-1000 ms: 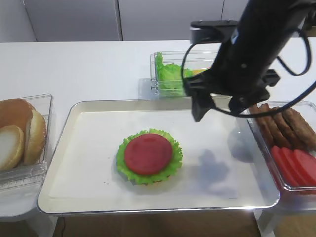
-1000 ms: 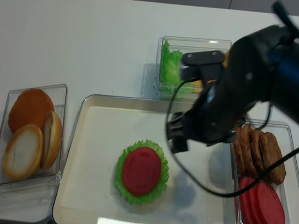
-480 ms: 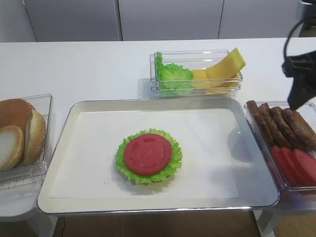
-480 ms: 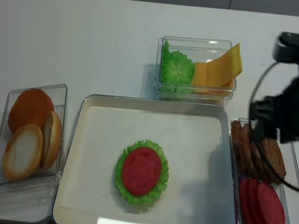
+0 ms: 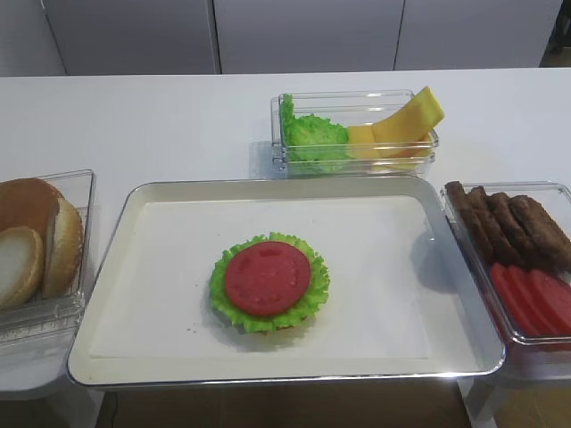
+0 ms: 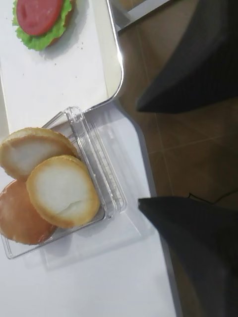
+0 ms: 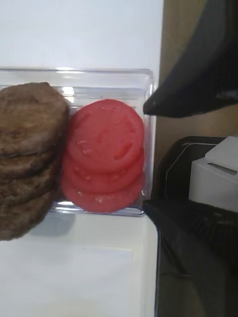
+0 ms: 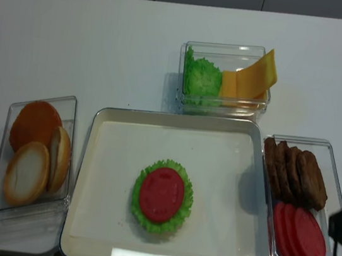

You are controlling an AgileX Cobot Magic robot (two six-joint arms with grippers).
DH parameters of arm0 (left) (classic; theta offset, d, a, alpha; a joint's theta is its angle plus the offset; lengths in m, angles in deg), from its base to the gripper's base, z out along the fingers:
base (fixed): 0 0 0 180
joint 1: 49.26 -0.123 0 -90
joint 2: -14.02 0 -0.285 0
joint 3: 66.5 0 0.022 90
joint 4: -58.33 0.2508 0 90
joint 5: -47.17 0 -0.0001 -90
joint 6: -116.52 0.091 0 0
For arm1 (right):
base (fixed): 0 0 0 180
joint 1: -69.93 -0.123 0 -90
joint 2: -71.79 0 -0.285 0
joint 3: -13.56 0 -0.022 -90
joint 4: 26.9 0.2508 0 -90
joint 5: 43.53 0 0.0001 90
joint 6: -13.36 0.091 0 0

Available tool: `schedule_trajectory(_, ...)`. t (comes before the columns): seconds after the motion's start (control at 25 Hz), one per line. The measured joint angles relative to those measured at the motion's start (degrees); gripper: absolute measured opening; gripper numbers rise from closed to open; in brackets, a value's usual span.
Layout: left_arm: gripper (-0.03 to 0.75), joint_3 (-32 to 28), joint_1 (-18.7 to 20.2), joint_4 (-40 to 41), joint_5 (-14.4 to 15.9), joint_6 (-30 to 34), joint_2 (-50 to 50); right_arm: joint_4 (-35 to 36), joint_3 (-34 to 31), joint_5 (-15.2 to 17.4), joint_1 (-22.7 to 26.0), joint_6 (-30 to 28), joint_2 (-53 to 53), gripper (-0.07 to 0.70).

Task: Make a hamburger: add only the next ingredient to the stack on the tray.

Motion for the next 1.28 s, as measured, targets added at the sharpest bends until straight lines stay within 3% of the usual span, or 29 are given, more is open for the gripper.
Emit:
schedule_trajectory(0.36, 0.402, 0.00, 0.00, 0.00, 0.00, 0.00, 0.00, 0.00, -8.44, 4.05, 0.00, -0.13, 20.96, 0.411)
schedule_trajectory(0.68, 0.402, 0.00, 0.00, 0.00, 0.00, 0.00, 0.00, 0.08, -11.79, 6.89, 0.08, -0.13, 35.70, 0.399)
schedule_trajectory(1.04, 0.402, 0.00, 0.00, 0.00, 0.00, 0.00, 0.00, 0.08, -14.86, 8.82, 0.08, -0.26, 48.22, 0.398)
schedule_trajectory(1.28, 0.402, 0.00, 0.00, 0.00, 0.00, 0.00, 0.00, -0.32, -14.94, 8.61, 0.08, -0.16, 48.97, 0.398)
